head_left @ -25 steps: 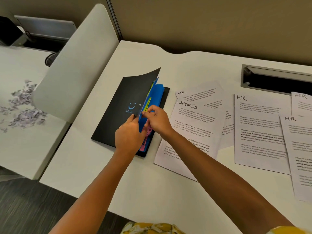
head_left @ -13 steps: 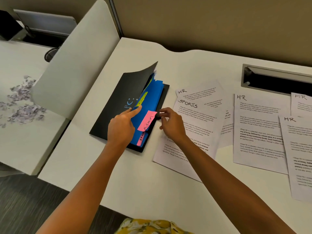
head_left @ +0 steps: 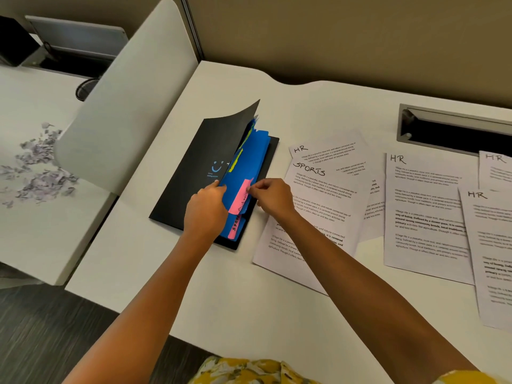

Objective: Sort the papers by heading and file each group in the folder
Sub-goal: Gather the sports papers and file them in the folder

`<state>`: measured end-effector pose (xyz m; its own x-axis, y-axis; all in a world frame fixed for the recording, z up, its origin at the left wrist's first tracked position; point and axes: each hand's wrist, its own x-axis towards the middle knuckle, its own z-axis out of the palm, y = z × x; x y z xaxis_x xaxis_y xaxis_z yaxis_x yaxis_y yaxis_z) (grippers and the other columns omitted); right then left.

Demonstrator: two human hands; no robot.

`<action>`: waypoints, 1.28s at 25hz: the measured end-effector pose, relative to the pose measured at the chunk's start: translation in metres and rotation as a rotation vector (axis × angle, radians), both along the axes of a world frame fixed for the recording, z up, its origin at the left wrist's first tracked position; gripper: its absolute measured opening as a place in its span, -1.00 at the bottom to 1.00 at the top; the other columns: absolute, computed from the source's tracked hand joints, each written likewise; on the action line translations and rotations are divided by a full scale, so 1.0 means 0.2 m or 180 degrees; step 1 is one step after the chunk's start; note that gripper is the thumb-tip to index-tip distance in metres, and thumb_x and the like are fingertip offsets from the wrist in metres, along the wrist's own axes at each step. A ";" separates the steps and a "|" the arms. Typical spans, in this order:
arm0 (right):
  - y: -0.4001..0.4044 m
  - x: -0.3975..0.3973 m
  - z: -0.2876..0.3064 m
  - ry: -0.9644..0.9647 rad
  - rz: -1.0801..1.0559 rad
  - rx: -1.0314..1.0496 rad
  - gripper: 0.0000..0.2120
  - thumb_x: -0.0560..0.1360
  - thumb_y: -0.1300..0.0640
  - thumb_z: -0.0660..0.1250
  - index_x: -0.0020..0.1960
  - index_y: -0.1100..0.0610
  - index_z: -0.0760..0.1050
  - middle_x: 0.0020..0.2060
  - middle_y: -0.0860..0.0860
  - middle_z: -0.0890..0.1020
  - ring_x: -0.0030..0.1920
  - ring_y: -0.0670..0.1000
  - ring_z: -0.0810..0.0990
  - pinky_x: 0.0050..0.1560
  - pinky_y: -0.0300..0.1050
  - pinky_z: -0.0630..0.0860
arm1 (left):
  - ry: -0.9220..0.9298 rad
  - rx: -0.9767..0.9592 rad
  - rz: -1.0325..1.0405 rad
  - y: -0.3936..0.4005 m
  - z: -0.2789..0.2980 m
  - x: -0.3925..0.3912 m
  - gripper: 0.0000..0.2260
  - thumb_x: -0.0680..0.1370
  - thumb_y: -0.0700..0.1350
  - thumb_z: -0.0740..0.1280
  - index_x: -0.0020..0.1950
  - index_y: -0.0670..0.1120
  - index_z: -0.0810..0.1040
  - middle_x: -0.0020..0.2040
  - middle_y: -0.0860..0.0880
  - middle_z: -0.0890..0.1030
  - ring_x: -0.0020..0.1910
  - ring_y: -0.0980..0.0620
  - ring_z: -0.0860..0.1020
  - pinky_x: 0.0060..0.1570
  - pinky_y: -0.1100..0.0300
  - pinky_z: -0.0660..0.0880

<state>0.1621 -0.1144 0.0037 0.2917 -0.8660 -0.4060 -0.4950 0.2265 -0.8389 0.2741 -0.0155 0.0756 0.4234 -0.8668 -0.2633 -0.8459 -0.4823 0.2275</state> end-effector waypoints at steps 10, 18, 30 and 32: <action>0.03 0.12 0.14 -0.0843 0.0119 0.0417 -0.85 0.53 0.06 0.37 -0.03 0.14 0.61 -0.18 -0.05 0.63 -0.28 -0.10 0.59 -0.19 -0.29 0.52 | -0.0022 -0.0725 0.0143 0.02 -0.07 -0.03 -0.66 0.51 0.11 0.36 0.19 -0.06 0.57 0.00 -0.02 0.67 -0.12 -0.01 0.64 -0.14 0.08 0.62; 0.06 -0.01 0.02 -0.0441 0.0704 -0.0214 -0.82 0.63 0.15 0.16 0.21 0.10 0.44 0.10 -0.02 0.65 -0.41 -0.07 0.61 -0.29 -0.27 0.58 | 0.0367 -0.1166 0.0284 0.02 -0.08 0.10 -0.68 0.59 -0.18 0.29 0.34 -0.11 0.51 0.09 -0.16 0.65 0.00 -0.10 0.64 -0.12 0.10 0.61; 0.15 -0.22 -0.12 0.0626 0.1310 -0.1209 -0.70 0.60 0.07 0.19 0.32 -0.05 0.48 0.27 -0.06 0.58 0.17 0.05 0.59 0.15 -0.02 0.53 | 0.0590 -0.1039 -0.0218 0.01 -0.17 0.13 -0.65 0.61 -0.19 0.23 0.41 -0.08 0.44 0.37 -0.15 0.48 0.23 -0.14 0.55 0.02 0.04 0.59; 0.17 -0.26 -0.07 0.0300 0.1008 -0.1237 -0.69 0.60 0.07 0.22 0.34 -0.08 0.44 0.20 -0.10 0.61 -0.04 -0.04 0.63 0.05 -0.08 0.58 | 0.0564 -0.0936 -0.0171 0.01 -0.19 0.13 -0.63 0.62 -0.17 0.21 0.44 -0.11 0.39 0.32 -0.17 0.53 0.23 -0.15 0.56 0.06 0.01 0.58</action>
<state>0.1093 -0.0799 -0.0106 0.5420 -0.8333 -0.1086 -0.5665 -0.2668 -0.7797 0.2997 -0.0133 0.0370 0.3450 -0.9364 -0.0643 -0.8032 -0.3300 0.4959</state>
